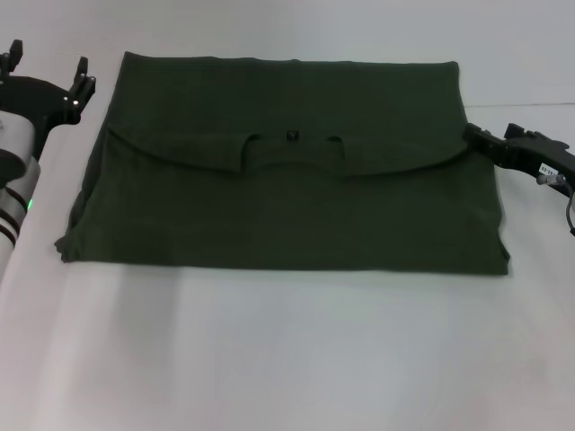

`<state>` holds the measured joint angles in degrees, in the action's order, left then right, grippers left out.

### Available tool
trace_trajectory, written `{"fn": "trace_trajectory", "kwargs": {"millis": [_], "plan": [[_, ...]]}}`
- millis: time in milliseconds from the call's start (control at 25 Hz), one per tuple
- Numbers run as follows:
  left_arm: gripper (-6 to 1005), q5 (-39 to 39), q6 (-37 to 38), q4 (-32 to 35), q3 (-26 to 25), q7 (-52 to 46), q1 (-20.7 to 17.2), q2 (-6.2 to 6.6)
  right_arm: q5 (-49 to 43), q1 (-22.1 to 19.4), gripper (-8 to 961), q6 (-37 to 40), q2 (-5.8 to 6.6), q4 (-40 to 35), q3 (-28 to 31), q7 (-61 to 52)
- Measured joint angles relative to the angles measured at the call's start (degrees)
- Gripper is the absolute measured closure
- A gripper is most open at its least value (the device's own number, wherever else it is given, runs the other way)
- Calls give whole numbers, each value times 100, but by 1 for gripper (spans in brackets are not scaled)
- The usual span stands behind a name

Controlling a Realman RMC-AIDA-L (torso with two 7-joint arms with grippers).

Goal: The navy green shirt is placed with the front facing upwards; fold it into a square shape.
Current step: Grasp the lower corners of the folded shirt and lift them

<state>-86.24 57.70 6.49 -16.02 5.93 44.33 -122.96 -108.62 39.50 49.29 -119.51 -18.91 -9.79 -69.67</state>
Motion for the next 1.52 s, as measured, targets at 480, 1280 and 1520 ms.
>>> {"fn": "trace_trajectory", "kwargs": {"millis": [480, 1280, 1520], "plan": [[263, 86, -1178, -163, 281, -1829, 112, 304, -3, -337, 119, 1029, 4, -107, -26, -61], [272, -3344, 1060, 3229, 4212, -10124, -1245, 717, -34, -910, 118, 2333, -4, -337, -353, -71], [273, -4475, 942, 3358, 4060, -10176, -1254, 730, -50, -948, 118, 2504, -3, -341, -441, -73]]}}
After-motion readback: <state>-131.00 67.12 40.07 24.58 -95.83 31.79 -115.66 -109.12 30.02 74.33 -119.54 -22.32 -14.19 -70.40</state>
